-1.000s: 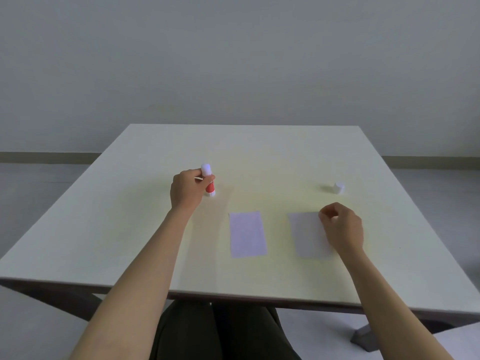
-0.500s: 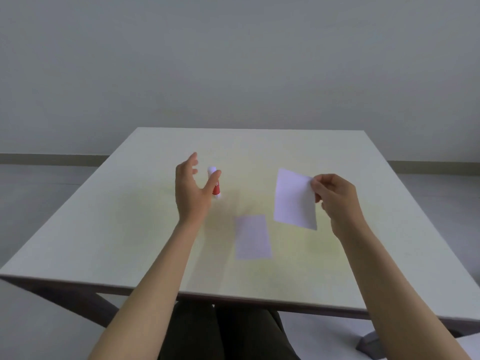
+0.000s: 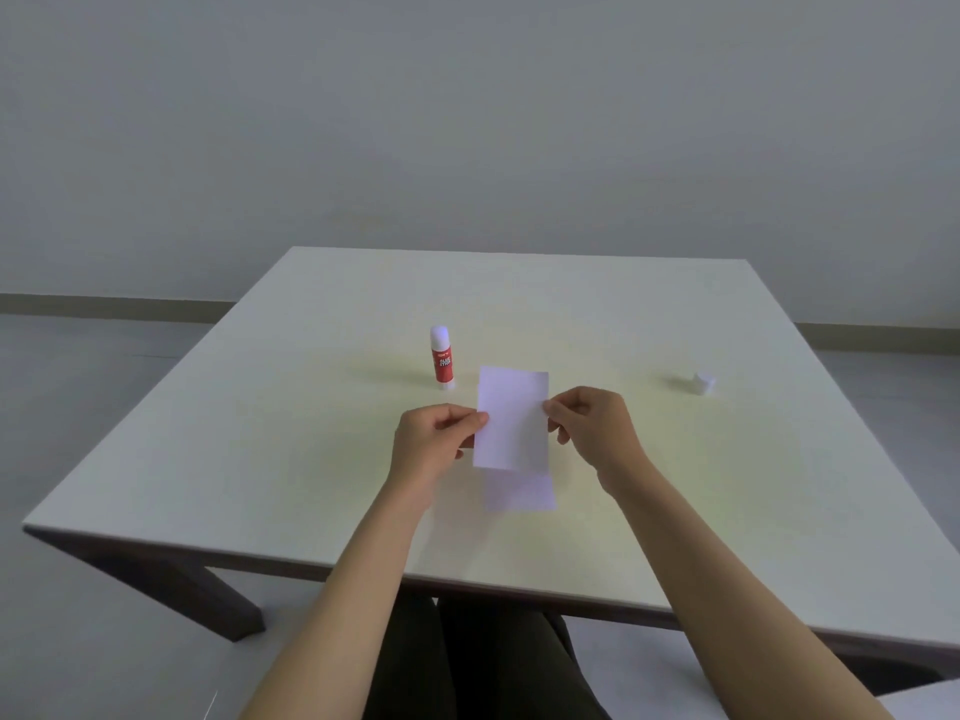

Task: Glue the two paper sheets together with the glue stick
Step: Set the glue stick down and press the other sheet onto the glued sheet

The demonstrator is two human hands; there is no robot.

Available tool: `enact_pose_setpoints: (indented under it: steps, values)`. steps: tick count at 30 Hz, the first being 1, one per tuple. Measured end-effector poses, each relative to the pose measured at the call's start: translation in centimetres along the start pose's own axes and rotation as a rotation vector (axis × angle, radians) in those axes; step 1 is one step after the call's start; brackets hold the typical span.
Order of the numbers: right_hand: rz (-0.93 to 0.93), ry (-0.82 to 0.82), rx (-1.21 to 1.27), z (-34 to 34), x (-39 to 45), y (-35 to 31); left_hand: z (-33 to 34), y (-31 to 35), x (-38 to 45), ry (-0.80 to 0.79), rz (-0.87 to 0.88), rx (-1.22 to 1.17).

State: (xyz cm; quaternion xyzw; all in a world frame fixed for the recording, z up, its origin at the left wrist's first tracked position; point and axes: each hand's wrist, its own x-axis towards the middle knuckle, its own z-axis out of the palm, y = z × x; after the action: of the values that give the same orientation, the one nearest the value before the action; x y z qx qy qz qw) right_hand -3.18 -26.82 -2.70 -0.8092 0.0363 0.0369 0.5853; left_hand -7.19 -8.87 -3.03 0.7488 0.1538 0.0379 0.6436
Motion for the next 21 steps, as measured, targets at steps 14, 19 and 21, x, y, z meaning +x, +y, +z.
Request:
enact_pose_setpoints:
  steps: [14, 19, 21]
  values:
    - [0.101, -0.08, -0.281, 0.5, 0.4, 1.2, 0.4, -1.4, 0.0, 0.019, -0.019, 0.34]
    - [0.064, -0.09, -0.325, 0.6, 0.2, 1.1, 0.3, -1.4, 0.1, -0.005, -0.014, 0.415]
    - [0.053, -0.095, -0.356, 0.7, 0.2, 1.0, 0.1, -1.5, 0.1, -0.016, -0.024, 0.429]
